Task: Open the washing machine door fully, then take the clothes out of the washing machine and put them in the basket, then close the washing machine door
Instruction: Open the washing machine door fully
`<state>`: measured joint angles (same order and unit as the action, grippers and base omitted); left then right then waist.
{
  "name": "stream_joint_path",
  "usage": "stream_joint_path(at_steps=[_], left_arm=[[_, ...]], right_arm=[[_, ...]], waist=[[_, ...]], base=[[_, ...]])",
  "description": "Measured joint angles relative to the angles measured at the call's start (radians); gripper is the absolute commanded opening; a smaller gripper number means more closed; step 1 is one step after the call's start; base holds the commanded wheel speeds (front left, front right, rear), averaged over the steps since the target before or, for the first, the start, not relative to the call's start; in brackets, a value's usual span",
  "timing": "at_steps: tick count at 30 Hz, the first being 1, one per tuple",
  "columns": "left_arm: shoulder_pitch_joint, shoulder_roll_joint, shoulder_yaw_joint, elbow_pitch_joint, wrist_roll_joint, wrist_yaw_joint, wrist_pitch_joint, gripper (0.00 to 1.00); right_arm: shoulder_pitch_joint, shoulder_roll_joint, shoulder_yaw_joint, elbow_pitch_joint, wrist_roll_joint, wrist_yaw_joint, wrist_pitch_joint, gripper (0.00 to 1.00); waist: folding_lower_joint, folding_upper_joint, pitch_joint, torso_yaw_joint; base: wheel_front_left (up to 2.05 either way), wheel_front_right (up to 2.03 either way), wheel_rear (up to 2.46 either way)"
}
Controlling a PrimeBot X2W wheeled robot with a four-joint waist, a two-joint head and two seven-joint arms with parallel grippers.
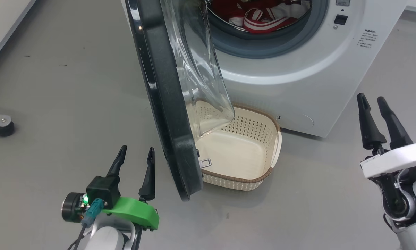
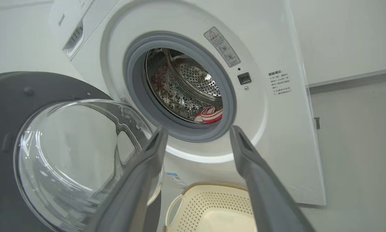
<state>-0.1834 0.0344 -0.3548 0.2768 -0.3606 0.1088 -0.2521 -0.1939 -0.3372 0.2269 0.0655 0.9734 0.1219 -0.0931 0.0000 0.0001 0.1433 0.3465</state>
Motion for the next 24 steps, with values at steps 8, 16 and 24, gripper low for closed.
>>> stream_joint_path(at_steps=[8, 16, 24], left_arm=[[0.000, 0.000, 0.002, 0.002, 0.000, 0.000, 0.000, 1.00], [0.003, 0.000, 0.006, 0.009, -0.002, 0.000, 0.000, 1.00], [0.005, 0.000, 0.009, 0.016, -0.017, 0.000, 0.000, 1.00]], right_arm=[[0.021, -0.059, 0.031, 0.033, -0.315, -0.027, -0.183, 1.00], [0.068, -0.032, 0.068, 0.081, -0.454, -0.115, -0.171, 1.00], [0.093, 0.042, 0.093, 0.101, -0.510, -0.145, -0.168, 1.00]], waist=[[0.0000, 0.0000, -0.006, -0.002], [0.0000, 0.0000, -0.016, -0.001], [0.0000, 0.0000, -0.018, 0.001]], base=[[0.00, 0.00, 0.00], [0.00, 0.00, 0.00], [0.00, 0.00, 0.00]])
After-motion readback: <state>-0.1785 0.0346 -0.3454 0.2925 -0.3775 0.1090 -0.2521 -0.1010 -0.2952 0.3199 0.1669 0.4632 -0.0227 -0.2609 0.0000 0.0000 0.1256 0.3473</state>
